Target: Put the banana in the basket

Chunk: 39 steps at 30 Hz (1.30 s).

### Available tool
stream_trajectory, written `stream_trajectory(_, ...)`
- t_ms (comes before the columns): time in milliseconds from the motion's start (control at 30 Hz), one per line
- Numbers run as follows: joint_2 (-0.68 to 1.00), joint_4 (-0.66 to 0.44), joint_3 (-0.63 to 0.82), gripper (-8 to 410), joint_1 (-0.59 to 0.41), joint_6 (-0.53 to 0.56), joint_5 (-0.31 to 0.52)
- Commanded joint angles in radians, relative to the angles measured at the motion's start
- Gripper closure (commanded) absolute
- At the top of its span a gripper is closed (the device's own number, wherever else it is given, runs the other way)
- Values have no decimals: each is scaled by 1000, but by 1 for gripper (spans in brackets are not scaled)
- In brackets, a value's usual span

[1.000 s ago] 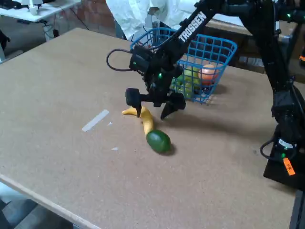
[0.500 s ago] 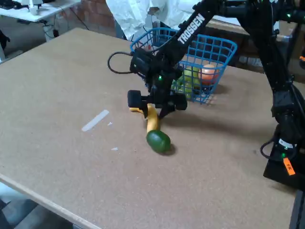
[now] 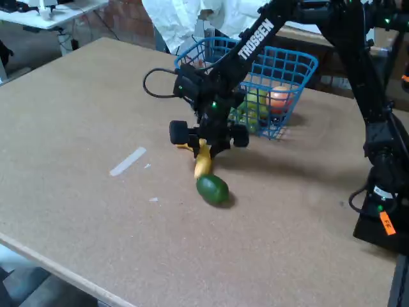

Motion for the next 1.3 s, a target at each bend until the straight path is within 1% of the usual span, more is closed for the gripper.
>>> stream_trajectory(0,-26,60,1,318,9,-51,-2)
stream_trajectory(100,-56,99,1,318,16,-129,-2)
stream_trajectory(233,-87,101,41,318,26,-232,-3)
stream_trajectory(400,-131,94,116,318,48,-288,-1)
stream_trajectory(467,-148,74,154,318,52,-306,0)
stream_trajectory(567,-169,-6,231,318,53,-341,19)
stream_trajectory(667,-190,-87,314,318,53,-365,64)
stream_trajectory(733,-200,-152,373,318,53,-371,108)
stream_trajectory(867,-216,-305,492,318,43,-372,202)
stream_trajectory(967,-224,-443,582,318,13,-369,248)
stream_trajectory(1067,-231,-597,665,318,-37,-351,251)
stream_trajectory(1133,-237,-679,703,318,-78,-343,250)
stream_trajectory(1267,-263,-753,707,318,-170,-343,240)
